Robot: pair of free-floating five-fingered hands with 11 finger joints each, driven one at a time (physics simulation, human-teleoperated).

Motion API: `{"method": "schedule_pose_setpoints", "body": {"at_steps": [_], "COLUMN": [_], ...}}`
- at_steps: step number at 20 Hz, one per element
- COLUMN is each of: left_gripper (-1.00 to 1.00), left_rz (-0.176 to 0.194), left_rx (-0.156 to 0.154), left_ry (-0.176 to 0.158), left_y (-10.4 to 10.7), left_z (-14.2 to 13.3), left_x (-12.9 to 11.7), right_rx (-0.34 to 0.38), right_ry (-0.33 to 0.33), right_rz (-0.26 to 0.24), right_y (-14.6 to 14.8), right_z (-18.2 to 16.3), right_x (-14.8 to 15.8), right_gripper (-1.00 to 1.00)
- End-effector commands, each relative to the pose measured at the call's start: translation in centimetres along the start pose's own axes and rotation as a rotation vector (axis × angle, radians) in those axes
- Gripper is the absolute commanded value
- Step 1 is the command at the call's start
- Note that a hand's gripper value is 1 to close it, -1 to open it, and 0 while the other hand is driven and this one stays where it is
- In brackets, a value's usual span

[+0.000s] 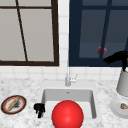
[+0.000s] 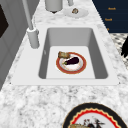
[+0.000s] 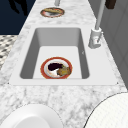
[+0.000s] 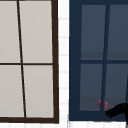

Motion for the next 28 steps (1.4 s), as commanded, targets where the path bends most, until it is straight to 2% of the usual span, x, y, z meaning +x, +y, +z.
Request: {"method": "schedule_pose_setpoints", "body": {"at_steps": [1, 5, 9, 12, 13, 16, 20, 28], "left_gripper": [0.00, 0.00, 0.00, 0.00, 0.00, 0.00, 0.00, 0.00], "left_rz": [0.000, 0.000, 0.000, 0.000, 0.000, 0.000, 0.000, 0.000], "left_rx": [0.000, 0.000, 0.000, 0.000, 0.000, 0.000, 0.000, 0.000], "left_ry": [0.000, 0.000, 0.000, 0.000, 0.000, 0.000, 0.000, 0.000], "left_y": [0.0, 0.0, 0.0, 0.0, 0.0, 0.0, 0.0, 0.0], "left_z": [0.0, 0.0, 0.0, 0.0, 0.0, 0.0, 0.0, 0.0], "left_x": [0.0, 0.0, 0.0, 0.0, 0.0, 0.0, 0.0, 0.0], "right_rx": [0.000, 0.047, 0.056, 0.040, 0.058, 0.033, -0.045, -0.095], "right_ry": [0.000, -0.012, -0.023, -0.022, -0.020, -0.015, 0.011, 0.030], "right_rz": [0.000, -0.072, -0.101, -0.092, -0.088, -0.077, -0.116, -0.076], "right_y": [-2.3, -3.1, -3.5, 0.8, 1.7, 3.6, 5.0, 7.0], "right_z": [-1.0, -1.1, -0.7, 0.5, 0.3, -0.3, -0.7, -1.3], "right_x": [-2.2, -2.4, -1.5, 0.4, 0.5, 1.0, 0.8, 0.3], "right_gripper": [-1.00, -1.00, -1.00, -1.00, -1.00, -1.00, -1.00, -1.00]}}
